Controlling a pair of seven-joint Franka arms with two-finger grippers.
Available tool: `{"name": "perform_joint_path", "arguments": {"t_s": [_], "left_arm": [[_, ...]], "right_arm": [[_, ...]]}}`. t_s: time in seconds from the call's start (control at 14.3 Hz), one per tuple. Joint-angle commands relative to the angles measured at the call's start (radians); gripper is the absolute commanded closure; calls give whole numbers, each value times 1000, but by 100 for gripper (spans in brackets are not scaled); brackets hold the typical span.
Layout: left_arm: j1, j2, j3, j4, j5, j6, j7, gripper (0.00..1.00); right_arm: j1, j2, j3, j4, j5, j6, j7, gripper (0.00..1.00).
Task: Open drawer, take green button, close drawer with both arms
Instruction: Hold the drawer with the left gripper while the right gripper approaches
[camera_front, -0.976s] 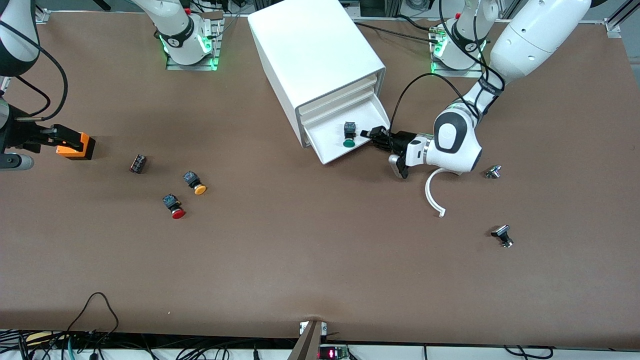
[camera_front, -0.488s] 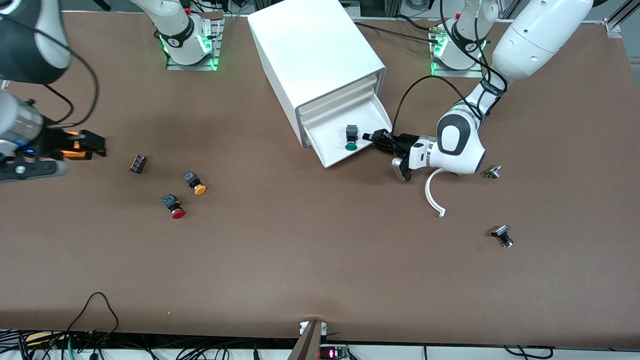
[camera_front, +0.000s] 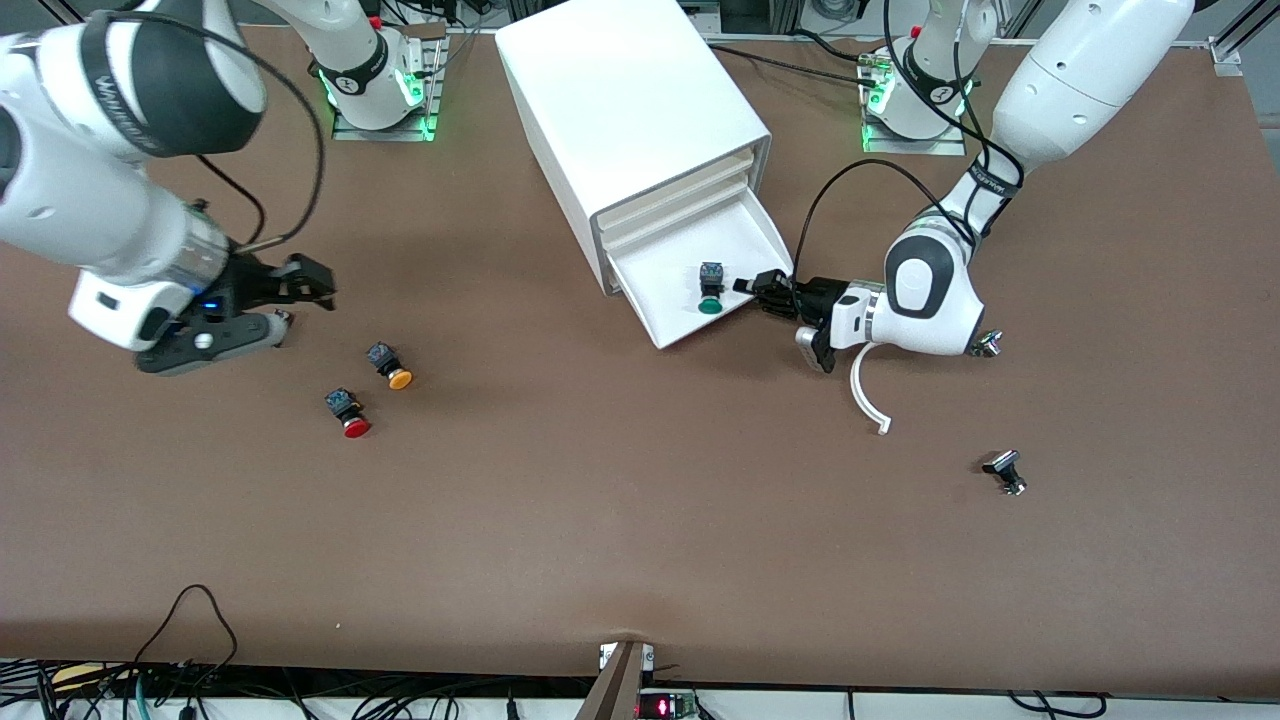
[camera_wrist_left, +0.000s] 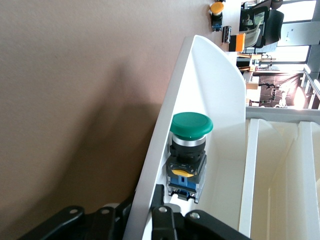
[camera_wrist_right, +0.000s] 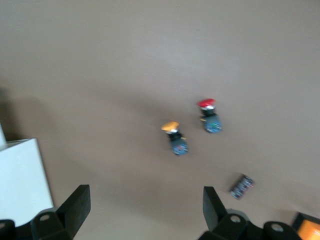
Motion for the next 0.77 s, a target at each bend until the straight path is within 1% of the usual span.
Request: {"name": "perform_joint_path", "arguments": {"t_s": [0.0,0.07,0.14,0.21,0.42,0.56,0.7], "left_arm": [[-9,25,24,49,2,69,-58,96],[-9,25,24,49,1,69,-56,83],[-9,23,24,47,1,69,-55,30],[-8,19,26,44,1,63,-42,0],[4,-4,36,46,2,51,-45,0],[27,-36,43,47,2,12,-45,0],[67,-78,76,44,31,-27,-45,0]], "right_arm": [[98,41,-9,37,28,51,133,0],[136,53,-9,37,28,75,172,0],[172,67,-9,37,28,93,213,0],[207,84,-9,37,28,114,264,0],[290,136,-9,40,28,216,385,0],[331,165,-9,53,29,240,430,0],[371,223,-9,133,48,230,485,0]]}}
